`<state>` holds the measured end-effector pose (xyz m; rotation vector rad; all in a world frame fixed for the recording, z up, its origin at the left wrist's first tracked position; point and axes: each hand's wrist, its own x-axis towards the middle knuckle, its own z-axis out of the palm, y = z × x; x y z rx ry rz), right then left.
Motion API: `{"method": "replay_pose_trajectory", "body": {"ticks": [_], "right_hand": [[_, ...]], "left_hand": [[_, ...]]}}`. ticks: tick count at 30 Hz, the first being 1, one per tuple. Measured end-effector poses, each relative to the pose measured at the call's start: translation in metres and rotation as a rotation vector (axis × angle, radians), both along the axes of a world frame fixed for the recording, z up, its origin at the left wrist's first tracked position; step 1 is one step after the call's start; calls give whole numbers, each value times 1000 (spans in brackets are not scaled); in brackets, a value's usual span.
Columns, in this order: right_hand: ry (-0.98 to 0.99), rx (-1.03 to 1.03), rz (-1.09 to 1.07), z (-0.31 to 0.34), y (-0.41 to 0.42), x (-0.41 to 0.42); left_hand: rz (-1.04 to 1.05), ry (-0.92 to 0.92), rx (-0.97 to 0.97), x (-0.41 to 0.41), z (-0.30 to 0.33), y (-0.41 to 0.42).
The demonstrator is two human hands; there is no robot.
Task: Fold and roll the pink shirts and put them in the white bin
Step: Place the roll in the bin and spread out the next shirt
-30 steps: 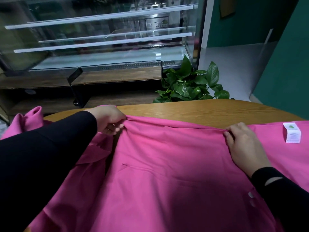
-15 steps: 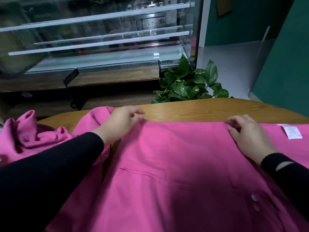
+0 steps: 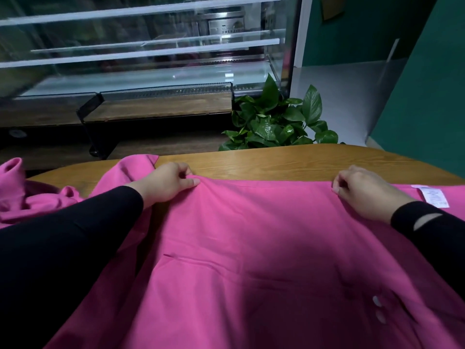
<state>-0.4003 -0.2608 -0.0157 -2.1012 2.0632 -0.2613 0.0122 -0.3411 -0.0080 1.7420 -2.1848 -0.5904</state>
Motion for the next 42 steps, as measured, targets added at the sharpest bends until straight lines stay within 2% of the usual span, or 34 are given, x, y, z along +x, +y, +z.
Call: {"method": "replay_pose_trajectory", "body": {"ticks": [4,6,9,12,16,18,20,22,24,26,29,35,39,42], "right_hand": [[-69,-153,-165,3,-9,-5],[-54,-166,-195,1,-10,-4],[-57,-187,-76,-3,-7,6],[-44,-96,49,-5,1,25],[-49,-145,-40,-12,10,31],[-33,-163,-17,-7,16,37],[-85,-231,38,2,28,48],[-170,-230,137,13,52,59],[-257,-61,236,21,80,65],[-241,99,328,24,103,64],[-180,202,370,29,123,52],[-122,285,392,26,136,54],[-45,303,444,27,140,64],[-77,203,411,32,132,67]], "left_hand": [[17,-90,-30,3,0,-5],[45,-112,-91,2,-7,-7],[97,-81,-167,-2,-21,-10],[143,-104,-215,-1,-29,-10],[167,-256,-427,-3,-25,0],[85,-116,-532,-8,-12,12],[-59,45,-470,-11,3,35],[-195,87,-279,-9,19,65],[-282,31,-38,2,29,92],[-330,-92,150,16,33,111],[-326,-153,295,29,33,127],[-279,-126,270,38,29,137],[-136,-42,136,38,28,146],[40,8,45,34,26,145]]}}
